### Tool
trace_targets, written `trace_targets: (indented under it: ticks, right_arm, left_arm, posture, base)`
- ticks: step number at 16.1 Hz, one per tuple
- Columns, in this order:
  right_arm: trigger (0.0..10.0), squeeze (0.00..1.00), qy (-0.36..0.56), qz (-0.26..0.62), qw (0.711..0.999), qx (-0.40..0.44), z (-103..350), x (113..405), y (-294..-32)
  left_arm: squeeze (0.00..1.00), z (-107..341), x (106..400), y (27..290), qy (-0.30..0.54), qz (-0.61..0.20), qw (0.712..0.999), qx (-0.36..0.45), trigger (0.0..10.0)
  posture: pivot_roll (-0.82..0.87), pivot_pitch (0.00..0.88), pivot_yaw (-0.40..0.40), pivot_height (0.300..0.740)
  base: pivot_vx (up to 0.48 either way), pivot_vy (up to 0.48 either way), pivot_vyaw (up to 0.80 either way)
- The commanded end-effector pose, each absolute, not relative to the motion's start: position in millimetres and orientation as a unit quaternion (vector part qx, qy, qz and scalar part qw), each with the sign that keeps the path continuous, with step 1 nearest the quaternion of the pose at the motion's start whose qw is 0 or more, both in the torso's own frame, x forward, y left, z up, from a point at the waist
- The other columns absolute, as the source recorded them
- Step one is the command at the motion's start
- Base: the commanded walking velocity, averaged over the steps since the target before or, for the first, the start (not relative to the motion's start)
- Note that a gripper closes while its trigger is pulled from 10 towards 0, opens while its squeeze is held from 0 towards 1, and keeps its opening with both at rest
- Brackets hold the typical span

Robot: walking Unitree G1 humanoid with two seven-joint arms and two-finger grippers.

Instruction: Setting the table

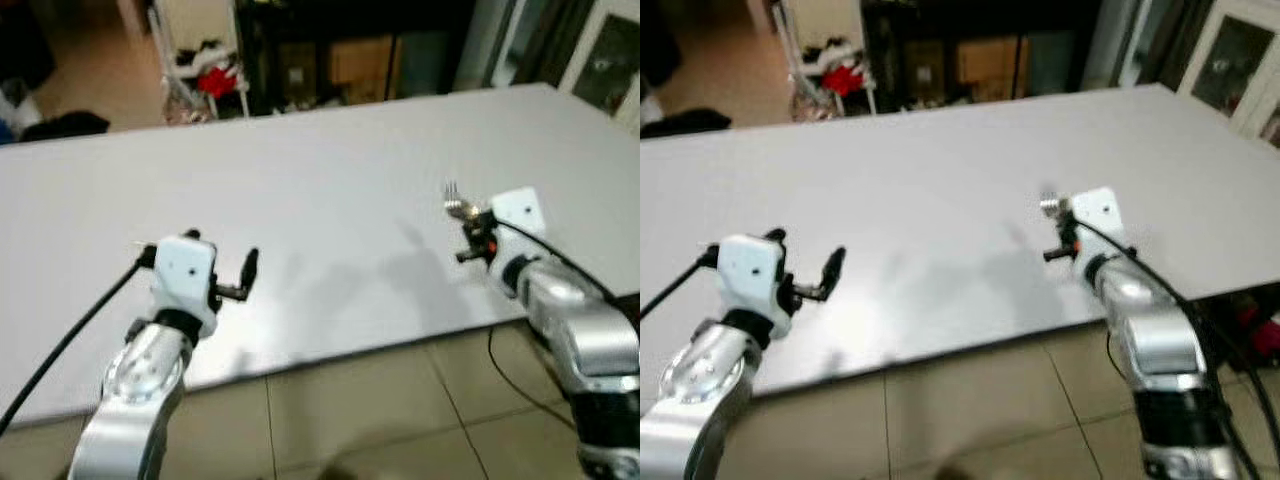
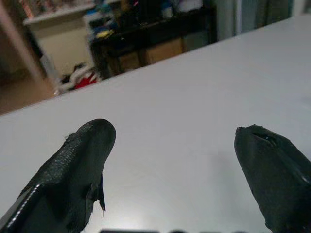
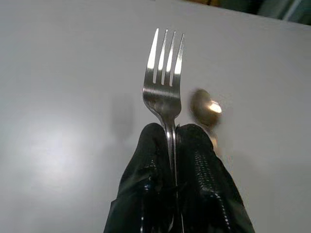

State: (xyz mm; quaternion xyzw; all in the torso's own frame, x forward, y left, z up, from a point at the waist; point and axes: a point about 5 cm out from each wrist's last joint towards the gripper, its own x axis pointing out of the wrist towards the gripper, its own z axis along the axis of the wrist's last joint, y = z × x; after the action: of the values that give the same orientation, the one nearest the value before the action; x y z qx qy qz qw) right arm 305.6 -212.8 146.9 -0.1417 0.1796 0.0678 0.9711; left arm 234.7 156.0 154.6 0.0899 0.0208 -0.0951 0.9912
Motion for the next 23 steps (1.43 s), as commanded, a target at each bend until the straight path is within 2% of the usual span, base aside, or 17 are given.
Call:
trace_targets:
  ticks: [1,4,6,12,13,23]
  right_arm:
    - [10.0,0.0,0.176,0.065,0.968,-0.167,150.3,310.5,-219.3]
    - [10.0,0.0,0.178,0.069,0.966,-0.176,151.7,321.7,-224.6]
    - [10.0,0.0,0.192,0.074,0.962,-0.181,146.8,336.6,-229.3]
    - [10.0,0.0,0.228,0.102,0.95,-0.188,137.7,352.3,-233.9]
    - [10.0,0.0,0.244,0.106,0.944,-0.195,132.1,353.5,-238.2]
    - [10.0,0.0,0.261,0.069,0.945,-0.184,114.7,357.3,-258.5]
  left_arm:
    - [0.0,154.6,236.9,149.9,0.021,-0.112,0.99,0.087,10.0]
    - [0.0,154.7,240.1,143.4,0.023,-0.15,0.985,0.078,10.0]
    - [0.0,156.0,241.0,126.3,0.03,-0.254,0.962,0.093,10.0]
    - [0.0,164.3,241.2,108.2,0.039,-0.385,0.917,0.095,10.0]
    - [0.0,164.4,240.7,104.2,0.048,-0.421,0.9,0.099,10.0]
    - [0.0,161.2,236.1,104.6,0.074,-0.461,0.877,0.114,10.0]
  posture:
    - [-0.11,0.0,0.062,0.74]
    - [-0.11,0.0,0.069,0.74]
    - [-0.11,0.0,0.078,0.74]
    - [-0.09,0.011,0.08,0.74]
    - [-0.09,0.013,0.083,0.74]
    - [-0.06,0.02,0.1,0.74]
  base:
    - [0.334,0.0,0.0]
    - [0.201,0.0,0.0]
    - [0.0,0.0,0.0]
    - [0.0,0.0,0.0]
    - [0.0,0.0,0.0]
    - [0.0,0.0,0.0]
